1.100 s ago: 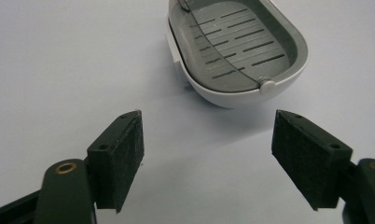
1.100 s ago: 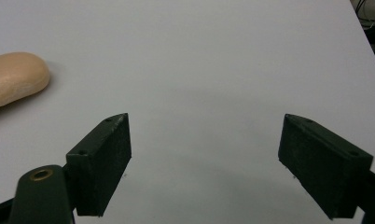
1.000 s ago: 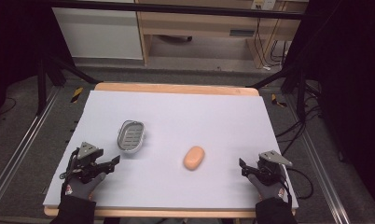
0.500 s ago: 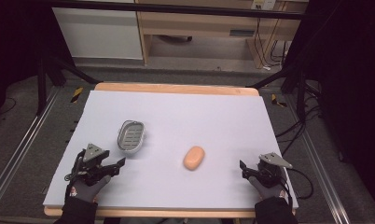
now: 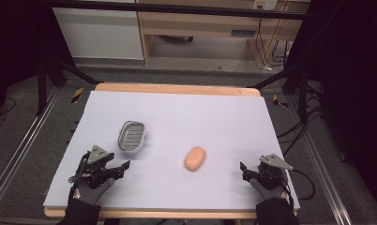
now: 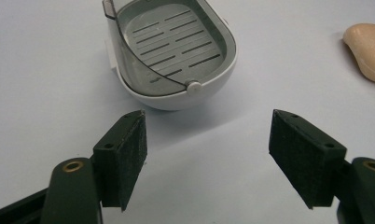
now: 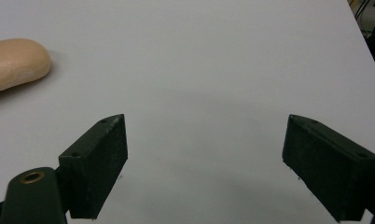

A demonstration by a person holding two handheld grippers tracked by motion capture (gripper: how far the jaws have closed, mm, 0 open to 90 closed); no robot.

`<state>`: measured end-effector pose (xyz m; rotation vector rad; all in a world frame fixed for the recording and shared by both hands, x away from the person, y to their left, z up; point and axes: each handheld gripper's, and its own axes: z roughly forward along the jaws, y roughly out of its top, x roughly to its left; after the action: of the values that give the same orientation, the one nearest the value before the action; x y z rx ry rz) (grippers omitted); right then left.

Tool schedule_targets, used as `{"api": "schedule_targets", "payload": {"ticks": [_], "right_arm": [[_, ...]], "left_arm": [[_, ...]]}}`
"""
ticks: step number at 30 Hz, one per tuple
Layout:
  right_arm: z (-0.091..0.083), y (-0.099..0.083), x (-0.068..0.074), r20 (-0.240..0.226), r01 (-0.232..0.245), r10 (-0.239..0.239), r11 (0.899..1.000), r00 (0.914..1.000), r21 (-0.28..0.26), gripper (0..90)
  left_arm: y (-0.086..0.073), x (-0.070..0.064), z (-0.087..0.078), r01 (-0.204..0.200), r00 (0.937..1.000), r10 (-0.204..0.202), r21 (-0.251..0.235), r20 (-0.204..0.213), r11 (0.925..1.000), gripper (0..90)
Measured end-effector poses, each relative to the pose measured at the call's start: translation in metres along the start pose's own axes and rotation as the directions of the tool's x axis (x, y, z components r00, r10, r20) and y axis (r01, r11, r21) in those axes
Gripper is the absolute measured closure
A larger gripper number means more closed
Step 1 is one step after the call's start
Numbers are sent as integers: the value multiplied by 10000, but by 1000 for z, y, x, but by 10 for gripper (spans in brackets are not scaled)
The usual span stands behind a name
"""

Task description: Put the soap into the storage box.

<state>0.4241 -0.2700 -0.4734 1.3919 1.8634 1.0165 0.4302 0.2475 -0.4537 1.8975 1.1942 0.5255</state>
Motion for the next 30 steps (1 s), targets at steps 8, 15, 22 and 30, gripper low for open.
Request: {"api": "schedule_targets", "payload": {"ticks": [8, 15, 22, 30], "right_arm": [[1, -1, 1, 18, 58, -58, 9999, 10000, 137, 133], [2, -1, 3, -5, 99, -99, 9998, 10000, 177, 125], [2, 0, 3, 34, 151, -152, 9998, 9999, 135, 116], [2, 0, 5, -57, 156, -155, 9998, 9999, 113, 113]], "left_arm": [[2, -8, 1, -19, 9999, 19, 1, 114, 10000, 267], [3, -16, 1, -202, 9993, 201, 19, 304, 9998, 260], [6, -24, 4, -443, 9983, 439, 96, 382, 9990, 257], [11, -36, 8, -589, 9968, 585, 52, 545, 9983, 254]]}}
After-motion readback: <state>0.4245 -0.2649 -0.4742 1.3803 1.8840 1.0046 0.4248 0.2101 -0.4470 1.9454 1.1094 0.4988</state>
